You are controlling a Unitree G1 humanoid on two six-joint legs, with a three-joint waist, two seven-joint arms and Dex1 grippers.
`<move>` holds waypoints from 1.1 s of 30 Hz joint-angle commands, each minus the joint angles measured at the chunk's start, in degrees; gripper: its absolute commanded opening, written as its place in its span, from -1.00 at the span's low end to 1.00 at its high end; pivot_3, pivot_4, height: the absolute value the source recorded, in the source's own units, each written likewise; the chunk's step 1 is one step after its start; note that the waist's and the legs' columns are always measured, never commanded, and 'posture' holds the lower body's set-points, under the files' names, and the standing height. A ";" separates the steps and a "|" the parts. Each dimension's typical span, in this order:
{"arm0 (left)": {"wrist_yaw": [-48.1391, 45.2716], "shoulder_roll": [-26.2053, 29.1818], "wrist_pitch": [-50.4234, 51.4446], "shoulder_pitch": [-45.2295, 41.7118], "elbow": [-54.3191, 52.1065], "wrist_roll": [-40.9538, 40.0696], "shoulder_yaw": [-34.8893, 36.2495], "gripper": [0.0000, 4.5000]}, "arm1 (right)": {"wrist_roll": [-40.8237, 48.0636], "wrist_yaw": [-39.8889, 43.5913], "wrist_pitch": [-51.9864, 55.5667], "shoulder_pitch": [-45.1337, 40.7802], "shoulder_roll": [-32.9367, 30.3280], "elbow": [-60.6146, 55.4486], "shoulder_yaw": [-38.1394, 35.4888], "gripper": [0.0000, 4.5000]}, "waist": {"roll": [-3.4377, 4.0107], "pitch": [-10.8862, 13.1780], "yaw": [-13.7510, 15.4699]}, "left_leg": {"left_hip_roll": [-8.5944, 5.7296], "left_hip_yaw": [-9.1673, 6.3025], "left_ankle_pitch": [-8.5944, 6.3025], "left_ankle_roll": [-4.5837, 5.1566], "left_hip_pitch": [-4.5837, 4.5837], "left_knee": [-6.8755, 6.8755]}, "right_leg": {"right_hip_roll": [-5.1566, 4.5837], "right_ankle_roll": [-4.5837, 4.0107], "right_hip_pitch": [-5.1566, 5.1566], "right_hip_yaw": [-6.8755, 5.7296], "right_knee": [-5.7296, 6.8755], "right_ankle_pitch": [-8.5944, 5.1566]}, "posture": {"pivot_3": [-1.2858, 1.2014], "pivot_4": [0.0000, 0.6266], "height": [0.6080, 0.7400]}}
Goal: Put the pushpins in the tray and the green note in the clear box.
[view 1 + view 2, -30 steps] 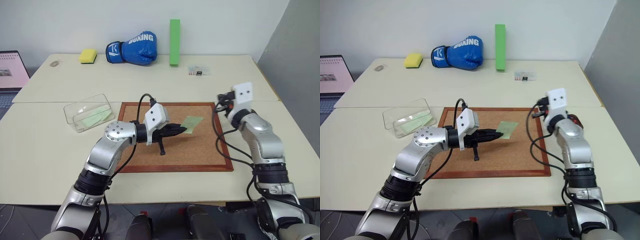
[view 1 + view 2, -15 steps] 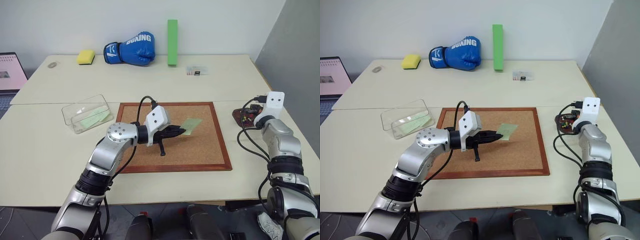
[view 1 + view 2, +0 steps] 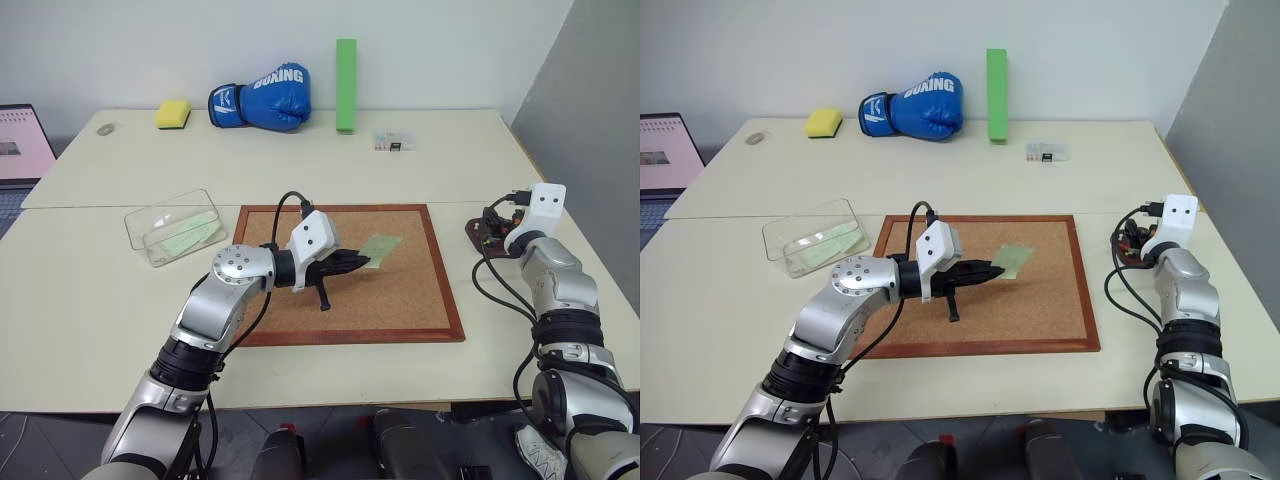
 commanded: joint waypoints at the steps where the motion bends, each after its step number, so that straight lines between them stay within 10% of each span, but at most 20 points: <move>1: 0.43 0.25 -1.33 -0.62 -0.80 0.28 0.99 -1.00 | 0.00 -0.36 -2.17 -0.78 -0.61 -2.73 -0.25 0.50 | 0.00 0.00 0.00 | 0.00 0.00 0.00 0.00 0.00 0.00 | 0.00 0.00 0.00 0.00 0.00 0.00 | 0.03 -0.52 1.00; 21: 30.73 1.14 8.13 -1.21 2.17 0.88 26.31 -1.00 | 19.28 24.76 21.40 6.69 1.18 -53.92 19.28 0.50 | 0.05 0.03 0.25 | 0.06 -0.21 0.00 0.00 -0.03 0.01 | 0.01 0.00 -0.01 -0.18 0.04 -0.01 | 0.03 -0.52 1.00; 33: 51.31 1.12 13.50 -2.54 8.56 3.07 38.63 -1.00 | 25.29 23.43 26.42 2.19 5.99 -59.43 22.35 0.50 | -0.01 0.01 0.58 | 0.04 -0.39 0.01 -0.02 -0.10 0.06 | -0.01 0.00 0.02 -0.37 0.02 0.00 | 0.03 -0.52 1.00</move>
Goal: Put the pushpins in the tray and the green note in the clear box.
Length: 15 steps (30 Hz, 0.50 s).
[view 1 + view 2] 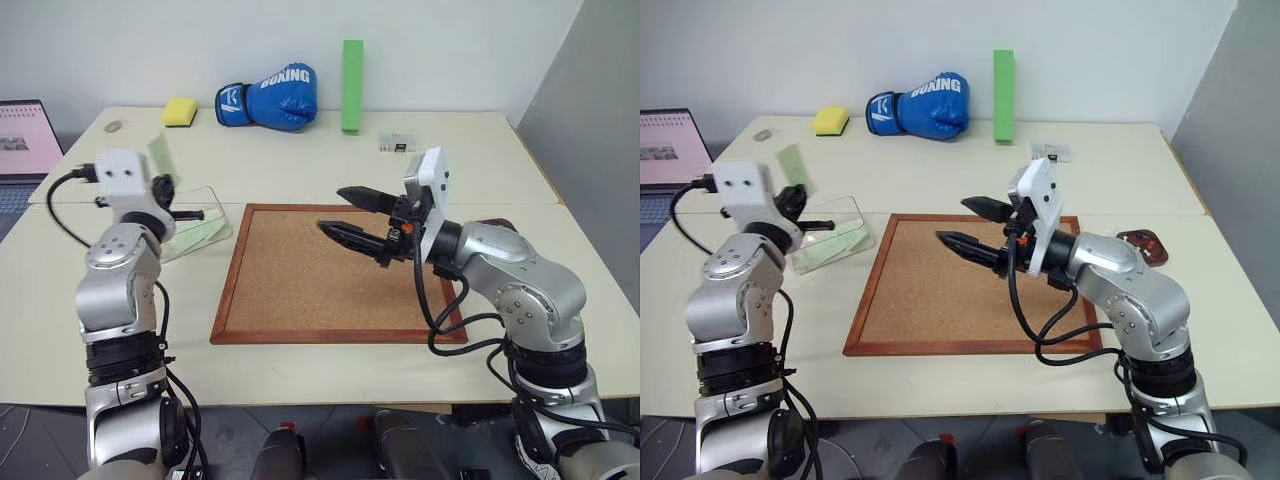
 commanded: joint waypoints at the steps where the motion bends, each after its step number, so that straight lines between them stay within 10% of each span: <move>1: 2.92 -0.11 0.98 -1.92 0.98 -0.71 2.03 -1.00 | 0.47 -0.28 -0.55 -0.94 0.39 -1.25 0.32 0.50 | 0.00 0.00 0.01 | -0.01 0.00 0.00 0.00 -0.04 0.00 | -0.01 0.00 -0.01 0.00 -0.01 0.00 | 0.03 -0.52 1.00; 15: 1.25 -1.95 -1.47 -3.76 9.22 -3.63 1.00 -0.03 | -0.42 -3.41 -0.51 1.41 0.93 -2.56 -0.05 0.50 | -0.02 -0.01 -0.14 | -0.01 -0.10 0.00 -0.01 -0.18 0.00 | -0.02 -0.01 -0.08 -0.10 -0.03 0.01 | 0.03 -0.52 1.00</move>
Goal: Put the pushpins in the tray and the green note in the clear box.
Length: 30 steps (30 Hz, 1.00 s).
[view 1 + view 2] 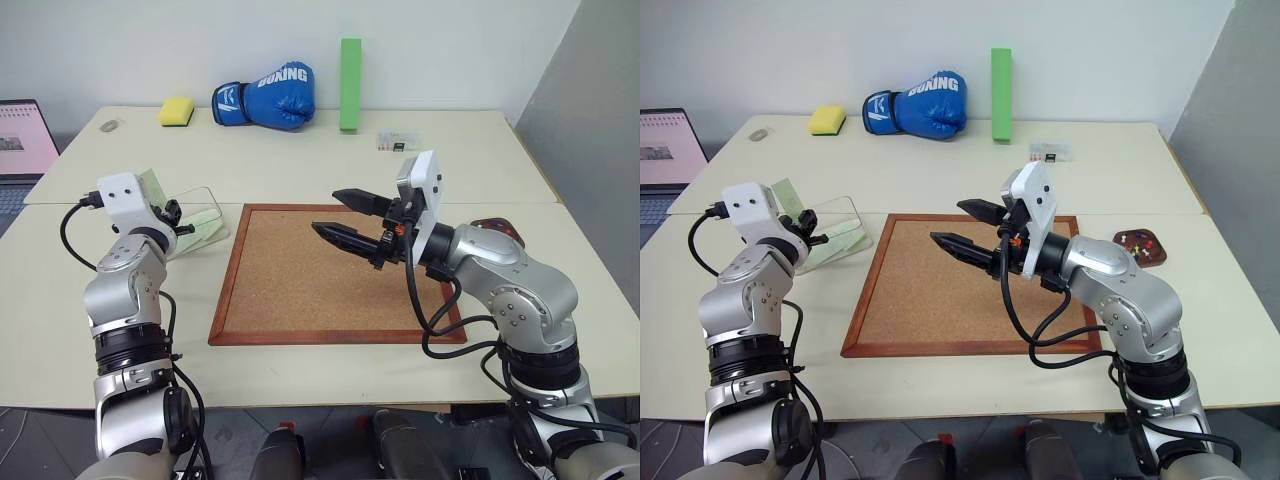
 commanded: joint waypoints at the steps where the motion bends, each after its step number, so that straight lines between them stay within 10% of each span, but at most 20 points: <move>1: 0.16 -0.33 -1.33 -0.93 -1.03 -0.45 -0.69 0.01 | -0.16 -1.37 -0.52 0.45 -0.15 -2.62 -0.59 0.50 | 0.00 0.00 0.02 | 0.00 0.00 0.00 0.00 0.00 0.00 | 0.00 0.00 0.00 0.00 0.00 0.00 | 0.03 -0.52 1.00; 12: 0.98 -0.72 0.56 -2.73 0.37 -1.14 -1.33 0.96 | 0.06 -2.95 -1.00 0.08 0.17 -1.47 -1.21 0.50 | 0.00 0.00 0.03 | 0.00 0.00 0.00 0.00 0.00 0.00 | 0.00 0.00 0.00 -0.01 0.00 0.00 | 0.03 -0.52 1.00; 30: -1.21 3.87 1.49 -0.07 -3.10 3.34 -8.30 0.98 | 0.11 -3.53 -1.09 -0.34 0.52 -1.00 -0.87 0.50 | 0.00 0.00 0.00 | 0.00 -0.02 0.00 0.00 -0.01 -0.01 | 0.00 0.00 -0.01 -0.02 -0.01 0.00 | 0.03 -0.52 1.00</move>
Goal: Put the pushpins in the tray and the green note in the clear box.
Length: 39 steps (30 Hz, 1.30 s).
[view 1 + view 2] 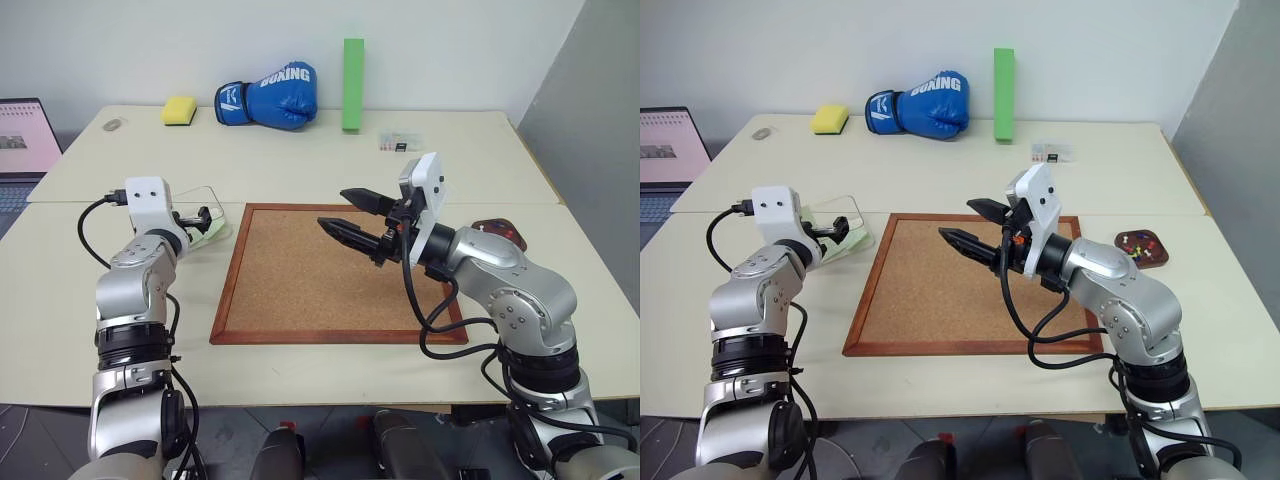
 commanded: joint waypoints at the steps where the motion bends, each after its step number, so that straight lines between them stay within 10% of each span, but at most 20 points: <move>1: -0.01 1.25 -1.61 -0.21 -3.15 1.72 -0.91 0.98 | 0.25 -0.10 -0.93 -1.05 0.32 -1.23 -0.69 0.50 | 0.00 0.00 0.00 | 0.00 0.00 0.00 0.00 0.00 0.00 | 0.00 0.00 0.00 0.00 0.00 0.00 | 0.03 -0.52 1.00; 17: -3.59 -1.18 -9.42 1.35 -12.05 3.02 -5.03 0.98 | -0.96 -1.74 -1.18 0.75 -0.56 -1.68 -1.55 0.50 | 0.00 0.00 0.14 | 0.00 0.01 0.00 0.00 -0.04 0.00 | -0.02 0.00 -0.01 0.01 -0.03 0.00 | 0.03 -0.52 1.00; 25: -3.86 -10.62 -4.13 14.45 -30.65 -0.41 -10.94 0.98 | -13.62 -19.73 -2.00 12.92 2.37 -5.41 -1.79 0.50 | -0.03 -0.01 0.18 | -0.03 0.04 -0.01 -0.02 -0.17 -0.01 | -0.07 0.00 -0.13 0.05 -0.03 0.00 | 0.03 -0.52 1.00; 30: -1.84 -14.41 -4.74 21.66 -38.20 1.71 -15.89 1.00 | -23.34 -27.06 -6.23 22.05 3.58 -7.32 0.21 0.99 | -0.03 -0.02 0.19 | -0.03 0.08 -0.01 -0.02 -0.13 0.01 | -0.06 0.01 -0.12 0.11 -0.01 -0.01 | 0.03 -0.52 1.00; 39: 3.64 -19.37 -4.77 27.72 -41.30 5.20 -17.36 1.00 | -30.18 -33.67 -9.82 30.17 8.03 -8.30 -3.06 0.99 | -0.04 -0.02 0.01 | -0.02 0.32 0.00 -0.03 0.34 0.02 | 0.01 0.01 0.13 0.34 0.03 -0.01 | 0.03 -0.52 1.00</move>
